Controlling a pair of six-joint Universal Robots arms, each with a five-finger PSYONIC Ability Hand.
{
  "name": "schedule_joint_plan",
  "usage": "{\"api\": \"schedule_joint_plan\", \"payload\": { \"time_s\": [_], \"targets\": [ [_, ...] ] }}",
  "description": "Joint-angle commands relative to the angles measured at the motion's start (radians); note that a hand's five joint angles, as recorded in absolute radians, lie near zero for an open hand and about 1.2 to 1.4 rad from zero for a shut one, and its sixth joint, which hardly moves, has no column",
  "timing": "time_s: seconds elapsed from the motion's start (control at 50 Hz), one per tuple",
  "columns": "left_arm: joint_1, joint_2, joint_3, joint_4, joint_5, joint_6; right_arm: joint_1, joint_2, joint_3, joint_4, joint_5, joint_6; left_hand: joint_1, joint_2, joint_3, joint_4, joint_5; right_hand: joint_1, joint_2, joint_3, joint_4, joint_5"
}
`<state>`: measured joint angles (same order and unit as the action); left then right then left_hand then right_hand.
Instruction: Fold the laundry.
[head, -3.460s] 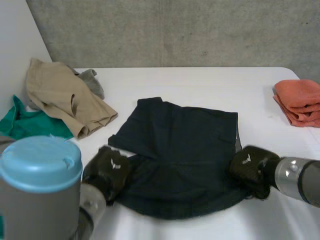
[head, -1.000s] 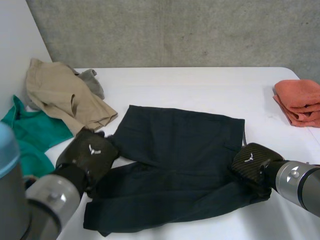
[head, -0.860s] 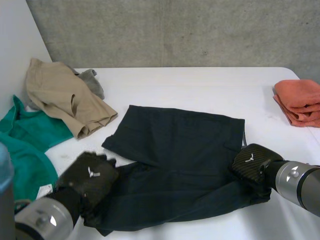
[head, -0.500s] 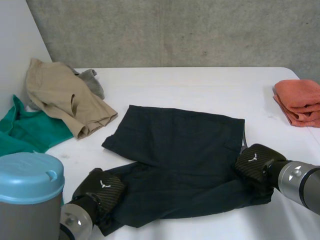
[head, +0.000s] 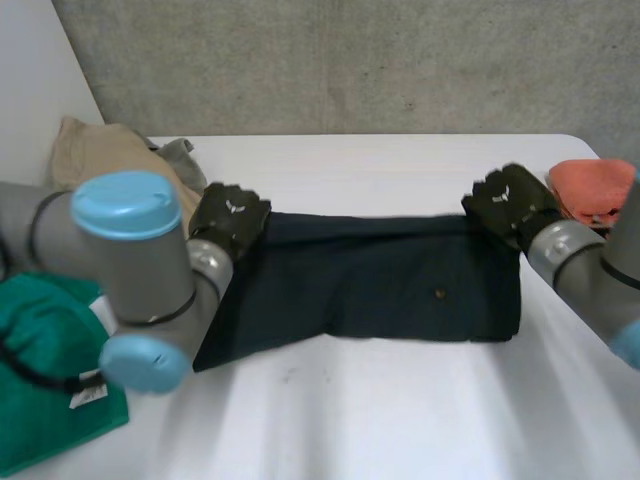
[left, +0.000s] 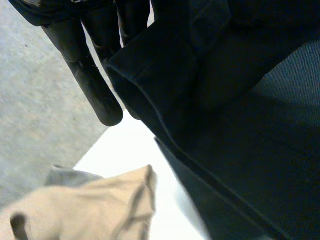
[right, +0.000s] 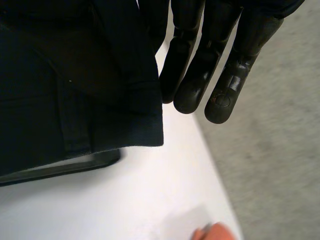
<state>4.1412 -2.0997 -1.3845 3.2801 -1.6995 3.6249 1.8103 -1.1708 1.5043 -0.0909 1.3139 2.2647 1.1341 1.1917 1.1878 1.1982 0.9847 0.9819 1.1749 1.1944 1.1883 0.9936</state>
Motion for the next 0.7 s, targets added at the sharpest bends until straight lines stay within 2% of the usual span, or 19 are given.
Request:
{"api": "schedule_joint_plan", "payload": {
  "time_s": [0.02,0.04,0.12,0.18,0.2,0.26,0.28,0.36,0.42,0.5,0.6,0.7],
  "targets": [
    [0.051,-0.307,0.307,0.231,0.008,0.216,0.006,0.276,-0.190,-0.349,0.005,-0.013,0.262,0.205,0.209,0.198,0.237,0.414,0.221,0.202,0.208,0.228],
    [0.051,-0.357,0.358,0.287,0.020,0.247,0.007,0.330,-0.225,-0.402,0.007,-0.017,0.262,0.205,0.209,0.198,0.237,0.414,0.221,0.202,0.208,0.228],
    [0.057,-0.454,0.465,0.367,0.075,0.268,0.020,0.456,-0.326,-0.476,0.016,-0.027,0.262,0.205,0.209,0.198,0.237,0.414,0.221,0.202,0.208,0.228],
    [0.060,-0.508,0.522,0.372,0.103,0.271,0.030,0.517,-0.383,-0.481,0.018,-0.027,0.193,0.135,0.139,0.129,0.168,0.414,0.221,0.202,0.208,0.228],
    [0.060,-0.534,0.539,0.375,0.107,0.273,0.034,0.552,-0.416,-0.478,0.022,-0.027,-0.084,-0.142,-0.138,-0.148,-0.109,0.174,-0.019,-0.038,-0.032,-0.012],
    [0.060,-0.551,0.536,0.386,0.119,0.275,0.037,0.591,-0.447,-0.466,0.054,-0.028,-0.886,-0.943,-0.939,-0.950,-0.911,-0.765,-0.958,-0.977,-0.971,-0.951],
    [0.057,-0.551,0.523,0.395,0.126,0.276,0.040,0.597,-0.457,-0.452,0.085,-0.028,-0.935,-0.992,-0.988,-0.999,-0.960,-0.807,-1.000,-1.020,-1.014,-0.994],
    [0.044,-0.504,0.487,0.453,0.150,0.275,0.052,0.536,-0.448,-0.434,0.162,-0.014,-0.960,-1.017,-1.013,-1.024,-0.985,-0.807,-1.000,-1.020,-1.014,-0.994],
    [0.044,-0.436,0.449,0.492,0.143,0.268,0.057,0.455,-0.409,-0.421,0.179,0.007,-0.960,-1.017,-1.013,-1.024,-0.985,-0.807,-1.000,-1.020,-1.014,-0.994],
    [0.047,-0.307,0.348,0.523,0.138,0.256,0.049,0.314,-0.314,-0.369,0.177,0.117,-0.960,-1.017,-1.013,-1.024,-0.985,-0.807,-1.000,-1.020,-1.014,-0.994],
    [0.048,-0.148,0.159,0.510,0.112,0.197,0.037,0.078,-0.195,-0.157,0.116,0.321,-0.960,-1.017,-1.013,-1.024,-0.985,-0.807,-1.000,-1.020,-1.014,-0.994],
    [0.045,-0.020,-0.013,0.500,0.070,0.081,-0.019,0.026,-0.127,0.025,0.021,0.429,-0.960,-1.017,-1.013,-1.024,-0.985,-0.715,-0.908,-0.928,-0.922,-0.901]
  ]
}}
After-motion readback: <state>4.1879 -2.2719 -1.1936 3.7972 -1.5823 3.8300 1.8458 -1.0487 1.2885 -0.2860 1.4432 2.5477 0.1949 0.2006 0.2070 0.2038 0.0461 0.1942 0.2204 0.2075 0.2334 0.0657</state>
